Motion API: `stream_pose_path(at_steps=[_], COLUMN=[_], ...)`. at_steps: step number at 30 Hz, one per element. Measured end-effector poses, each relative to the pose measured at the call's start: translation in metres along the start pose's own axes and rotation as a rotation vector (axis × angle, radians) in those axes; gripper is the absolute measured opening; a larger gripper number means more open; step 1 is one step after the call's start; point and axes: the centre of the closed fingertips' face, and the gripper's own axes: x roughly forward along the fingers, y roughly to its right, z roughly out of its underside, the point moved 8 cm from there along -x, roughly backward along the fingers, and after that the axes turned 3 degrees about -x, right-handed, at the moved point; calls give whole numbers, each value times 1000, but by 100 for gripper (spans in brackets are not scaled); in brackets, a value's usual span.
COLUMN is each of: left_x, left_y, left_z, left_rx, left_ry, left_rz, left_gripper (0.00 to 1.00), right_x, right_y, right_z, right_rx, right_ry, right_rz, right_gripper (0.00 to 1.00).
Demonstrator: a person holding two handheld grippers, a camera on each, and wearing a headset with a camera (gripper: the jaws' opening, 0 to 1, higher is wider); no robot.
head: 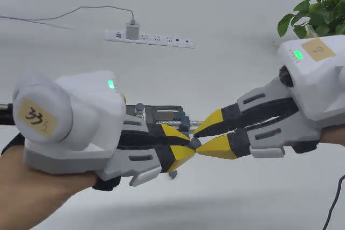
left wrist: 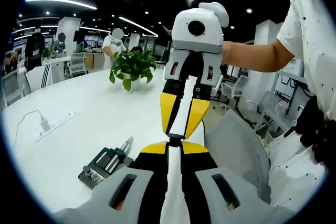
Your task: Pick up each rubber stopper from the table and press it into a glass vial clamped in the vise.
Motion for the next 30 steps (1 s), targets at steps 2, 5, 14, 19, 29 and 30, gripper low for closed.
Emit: stream_pose_path(at_steps=[2,5,14,19,29,30], left_x=[0,-1,-4,-5,-9,-9], left_y=[0,-1,-2,-2,-5,-5], left_z=[0,0,1,3,4,4], left_rx=[7,4,-26,-58,-96,-95], left_ry=[-4,2,23,38,71,72], left_rz=[-1,-2,12,26,34,34], left_gripper=[4,4,4,4,4,4], right_x=[0,0,0,0,2,2], right_y=[0,0,-1,-1,-1,-1], right_z=[0,-1,-2,-3,-6,-6], right_rx=[-2,0,5,-6,-7,-7], right_ry=[-3,-2,11,15,20,19], right_rz=[2,9,9,-1,8,8], right_gripper=[7,7,6,6,5,5])
